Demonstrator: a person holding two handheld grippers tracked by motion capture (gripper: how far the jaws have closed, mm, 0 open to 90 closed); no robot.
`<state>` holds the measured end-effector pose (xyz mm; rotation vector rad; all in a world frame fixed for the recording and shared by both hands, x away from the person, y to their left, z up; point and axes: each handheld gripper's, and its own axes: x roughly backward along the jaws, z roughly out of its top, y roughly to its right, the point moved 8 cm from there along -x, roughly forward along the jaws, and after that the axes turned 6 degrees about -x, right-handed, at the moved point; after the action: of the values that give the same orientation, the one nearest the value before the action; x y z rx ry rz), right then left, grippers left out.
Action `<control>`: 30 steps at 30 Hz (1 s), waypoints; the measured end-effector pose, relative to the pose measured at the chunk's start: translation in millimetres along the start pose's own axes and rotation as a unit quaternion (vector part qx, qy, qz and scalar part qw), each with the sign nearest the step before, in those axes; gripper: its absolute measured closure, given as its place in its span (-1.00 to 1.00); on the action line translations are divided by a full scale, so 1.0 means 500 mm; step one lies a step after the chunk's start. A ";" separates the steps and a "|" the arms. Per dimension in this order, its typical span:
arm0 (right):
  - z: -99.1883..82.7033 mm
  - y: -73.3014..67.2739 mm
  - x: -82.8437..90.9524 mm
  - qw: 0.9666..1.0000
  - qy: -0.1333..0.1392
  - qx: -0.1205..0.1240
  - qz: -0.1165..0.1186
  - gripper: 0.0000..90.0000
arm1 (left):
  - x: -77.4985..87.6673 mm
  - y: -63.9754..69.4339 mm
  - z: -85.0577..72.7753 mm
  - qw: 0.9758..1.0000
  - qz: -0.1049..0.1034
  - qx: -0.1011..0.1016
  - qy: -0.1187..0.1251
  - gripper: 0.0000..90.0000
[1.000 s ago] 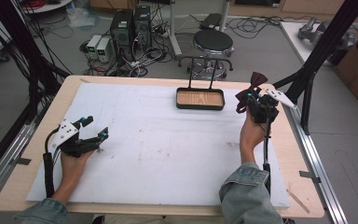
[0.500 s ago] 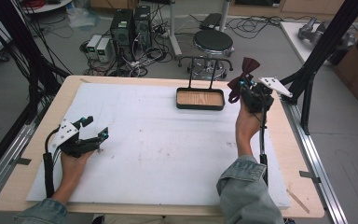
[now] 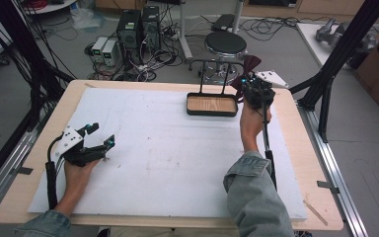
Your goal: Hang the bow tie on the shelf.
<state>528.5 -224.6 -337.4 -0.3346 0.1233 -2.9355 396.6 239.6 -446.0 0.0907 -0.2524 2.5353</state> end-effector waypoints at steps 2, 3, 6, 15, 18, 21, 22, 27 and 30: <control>0.000 -0.007 -0.014 1.000 -0.004 0.008 -0.001 0.84 | 0.000 0.000 0.000 1.000 0.000 0.000 0.000 -0.49; 0.000 -0.007 -0.014 1.000 -0.004 0.008 -0.001 0.84 | 0.000 0.000 0.000 1.000 0.000 0.000 0.000 -0.49; -0.007 -0.014 -0.032 1.000 -0.009 0.017 -0.002 0.84 | 0.000 0.000 0.000 1.000 0.000 0.001 0.001 -0.49; -0.031 -0.011 -0.054 0.999 -0.030 0.025 -0.004 0.84 | 0.000 0.001 0.001 1.000 -0.002 0.000 0.002 -0.49; -0.039 -0.010 -0.059 0.999 -0.039 0.022 -0.003 0.84 | -0.001 0.002 0.001 1.000 -0.002 0.000 0.002 -0.49; -0.043 -0.009 -0.063 0.999 -0.042 0.025 -0.003 0.84 | -0.001 0.002 0.001 1.000 -0.003 0.001 0.002 -0.49; -0.043 -0.009 -0.063 0.999 -0.042 0.025 -0.003 0.84 | -0.001 0.002 0.001 1.000 -0.003 0.001 0.002 -0.49; -0.054 -0.009 -0.069 0.998 -0.054 0.025 -0.004 0.83 | 0.000 0.002 0.001 1.000 -0.002 0.000 0.002 -0.49; -0.063 -0.007 -0.074 0.998 -0.065 0.022 -0.003 0.80 | 0.000 0.002 0.001 1.000 -0.003 0.001 0.002 -0.49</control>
<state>555.9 -212.0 -375.3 -0.5180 0.0382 -2.9070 396.1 238.6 -445.9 0.0876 -0.2489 2.5303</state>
